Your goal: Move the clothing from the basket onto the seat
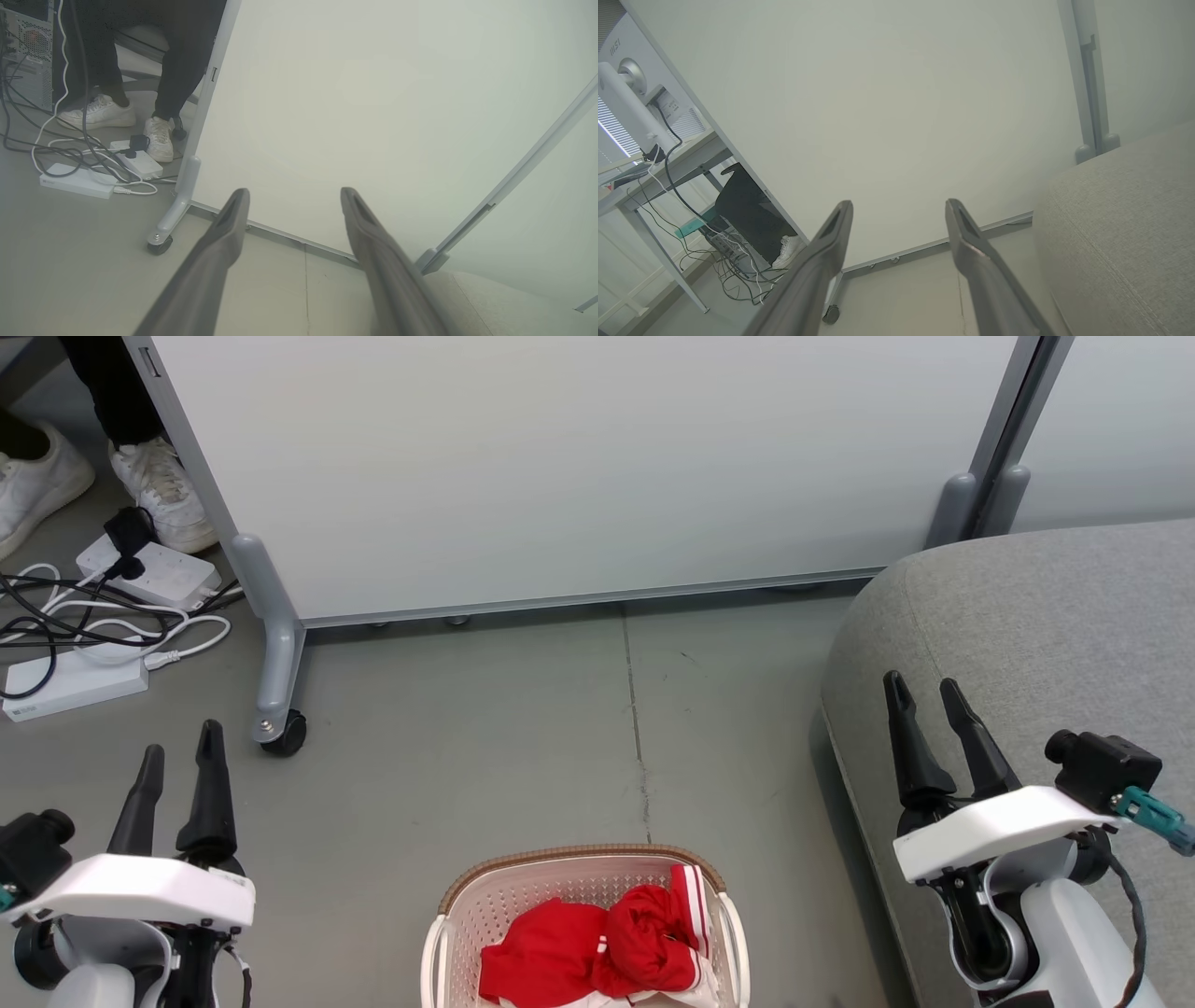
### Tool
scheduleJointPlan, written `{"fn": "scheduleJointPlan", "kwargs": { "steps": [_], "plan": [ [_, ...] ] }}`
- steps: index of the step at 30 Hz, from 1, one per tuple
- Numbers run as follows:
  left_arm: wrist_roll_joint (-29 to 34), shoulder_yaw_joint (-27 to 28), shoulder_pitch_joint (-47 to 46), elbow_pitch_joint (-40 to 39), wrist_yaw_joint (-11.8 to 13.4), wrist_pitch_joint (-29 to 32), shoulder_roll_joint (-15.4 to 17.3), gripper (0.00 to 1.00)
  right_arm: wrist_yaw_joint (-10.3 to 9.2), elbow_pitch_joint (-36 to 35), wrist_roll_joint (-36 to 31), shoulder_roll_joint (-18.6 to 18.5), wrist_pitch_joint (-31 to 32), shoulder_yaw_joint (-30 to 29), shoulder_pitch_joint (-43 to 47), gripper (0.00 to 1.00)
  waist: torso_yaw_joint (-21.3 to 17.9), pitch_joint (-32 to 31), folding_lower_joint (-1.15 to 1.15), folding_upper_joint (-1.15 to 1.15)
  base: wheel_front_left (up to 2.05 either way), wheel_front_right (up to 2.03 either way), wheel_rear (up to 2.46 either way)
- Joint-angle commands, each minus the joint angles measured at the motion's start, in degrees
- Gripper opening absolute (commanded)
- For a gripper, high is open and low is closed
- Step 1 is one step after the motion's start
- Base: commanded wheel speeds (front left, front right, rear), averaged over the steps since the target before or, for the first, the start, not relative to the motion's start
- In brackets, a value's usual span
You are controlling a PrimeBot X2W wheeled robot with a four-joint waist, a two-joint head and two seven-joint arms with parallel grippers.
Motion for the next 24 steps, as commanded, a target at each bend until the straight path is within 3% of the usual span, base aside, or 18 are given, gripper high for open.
{"fn": "scheduleJointPlan", "kwargs": {
  "steps": [1,24],
  "plan": [
    [1.52,-0.46,-0.21,-0.55,0.29,-0.64,0.96,1.0,0.27,-0.53,-2.03,-0.13,-0.52,-0.44,-0.17,1.0,0.04,-0.03,0.0,0.0,0.0,0.0,0.0],
    [13.73,-7.68,3.48,0.21,1.98,-4.88,1.54,1.0,0.29,1.12,-16.41,0.0,-2.4,-1.51,4.12,1.0,0.76,-0.6,0.0,0.0,0.0,0.0,0.0]
  ]
}}
